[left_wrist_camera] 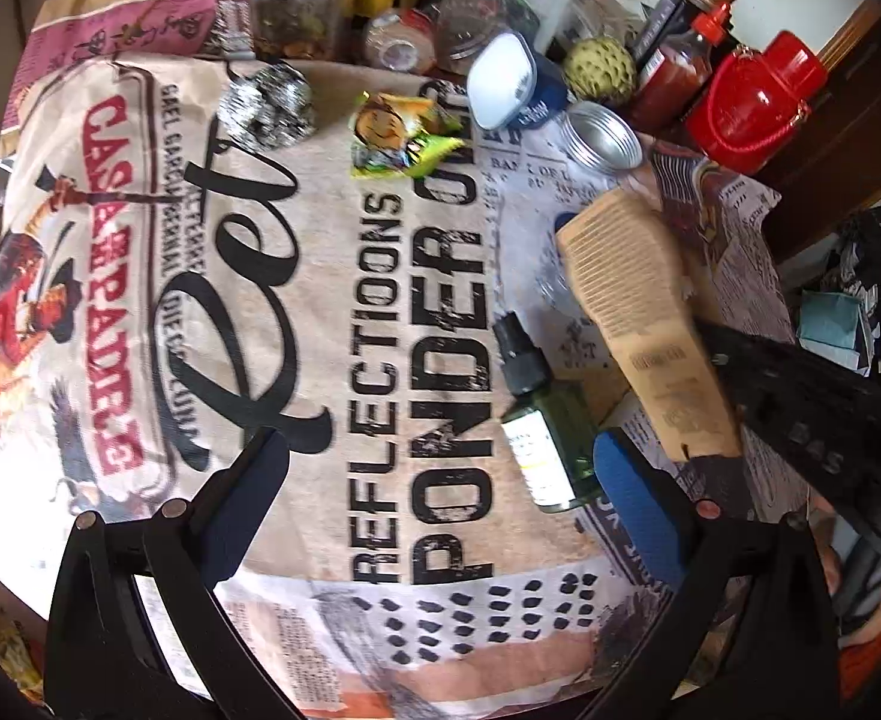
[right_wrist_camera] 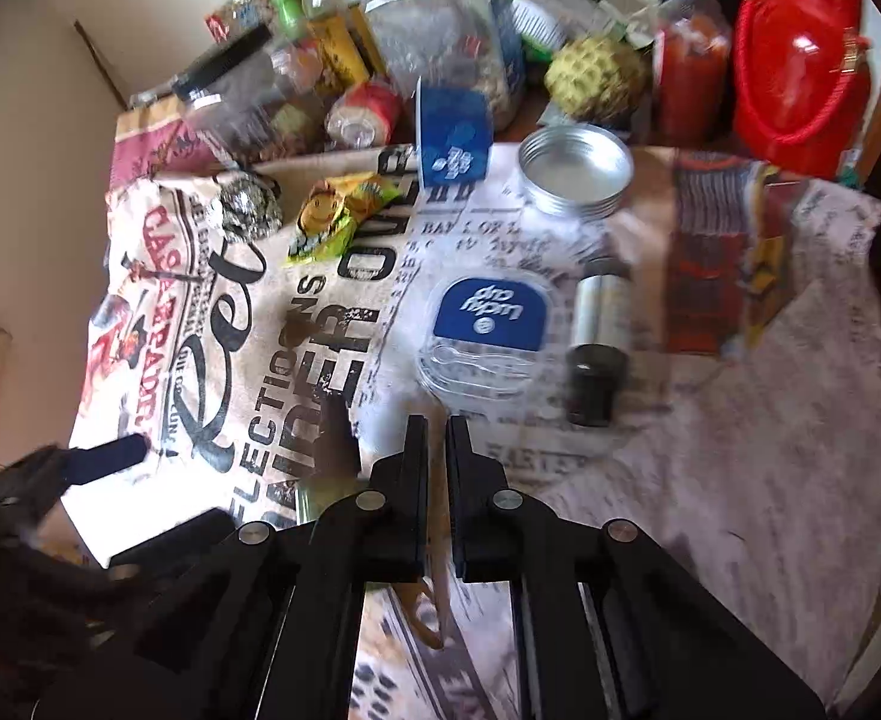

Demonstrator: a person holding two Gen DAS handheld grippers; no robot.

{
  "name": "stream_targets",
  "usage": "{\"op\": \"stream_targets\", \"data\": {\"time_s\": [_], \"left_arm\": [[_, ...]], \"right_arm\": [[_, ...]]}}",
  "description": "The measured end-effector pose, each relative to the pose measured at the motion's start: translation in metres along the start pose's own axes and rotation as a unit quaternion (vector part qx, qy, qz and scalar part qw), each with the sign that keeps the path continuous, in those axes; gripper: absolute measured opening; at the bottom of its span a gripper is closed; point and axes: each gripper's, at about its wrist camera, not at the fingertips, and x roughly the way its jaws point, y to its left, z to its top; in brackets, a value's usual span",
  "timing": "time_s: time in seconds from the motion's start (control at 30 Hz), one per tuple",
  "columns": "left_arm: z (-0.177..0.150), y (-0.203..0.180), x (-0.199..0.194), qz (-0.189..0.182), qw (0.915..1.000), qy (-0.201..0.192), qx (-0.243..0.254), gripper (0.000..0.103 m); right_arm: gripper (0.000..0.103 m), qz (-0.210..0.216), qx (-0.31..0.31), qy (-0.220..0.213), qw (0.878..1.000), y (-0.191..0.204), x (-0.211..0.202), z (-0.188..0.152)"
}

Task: Collect trash
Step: 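Grasp the green pump bottle with the left tool while the right tool grasps the cardboard box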

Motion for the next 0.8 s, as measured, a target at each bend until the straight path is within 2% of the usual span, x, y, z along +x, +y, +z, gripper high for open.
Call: {"op": "stream_targets", "data": {"time_s": [0.07, 0.27, 0.37, 0.43, 0.47, 0.5, 0.53, 0.57, 0.63, 0.8], "left_arm": [[0.0, -0.007, 0.007, -0.007, 0.9999, 0.008, -0.002, 0.102], [0.0, -0.028, 0.026, -0.02, 0.9995, 0.025, 0.001, 0.083], [0.0, -0.038, 0.036, -0.021, 0.9993, 0.032, 0.005, 0.069], [0.0, -0.04, 0.041, -0.027, 0.9989, 0.037, 0.0, 0.052], [-0.001, -0.04, 0.044, -0.025, 0.9989, 0.039, 0.0, 0.048], [-0.001, -0.041, 0.046, -0.024, 0.9989, 0.039, -0.002, 0.044], [-0.003, -0.04, 0.046, -0.026, 0.999, 0.036, -0.006, 0.044], [-0.003, -0.038, 0.045, -0.028, 0.9991, 0.031, -0.011, 0.044], [-0.004, -0.035, 0.044, -0.021, 0.9994, 0.026, -0.013, 0.043], [-0.009, -0.013, 0.028, -0.006, 0.9999, 0.003, -0.011, 0.043]], "right_arm": [[0.005, -0.01, 0.004, -0.008, 1.0, -0.009, -0.013, -0.005], [0.004, -0.036, 0.022, -0.023, 0.999, -0.029, -0.037, -0.021], [0.005, -0.036, 0.031, -0.007, 0.999, -0.039, -0.042, -0.027], [0.005, -0.025, 0.044, 0.0, 0.999, -0.045, -0.045, -0.032], [0.006, -0.015, 0.05, 0.006, 0.999, -0.048, -0.046, -0.035], [0.009, -0.008, 0.057, 0.014, 0.998, -0.051, -0.046, -0.037], [0.023, -0.004, 0.064, 0.02, 0.998, -0.052, -0.045, -0.039], [0.043, 0.0, 0.073, 0.025, 0.997, -0.053, -0.042, -0.04], [0.06, 0.003, 0.087, 0.017, 0.996, -0.053, -0.042, -0.043], [0.062, -0.002, 0.081, 0.028, 0.996, -0.034, -0.025, -0.038]]}}
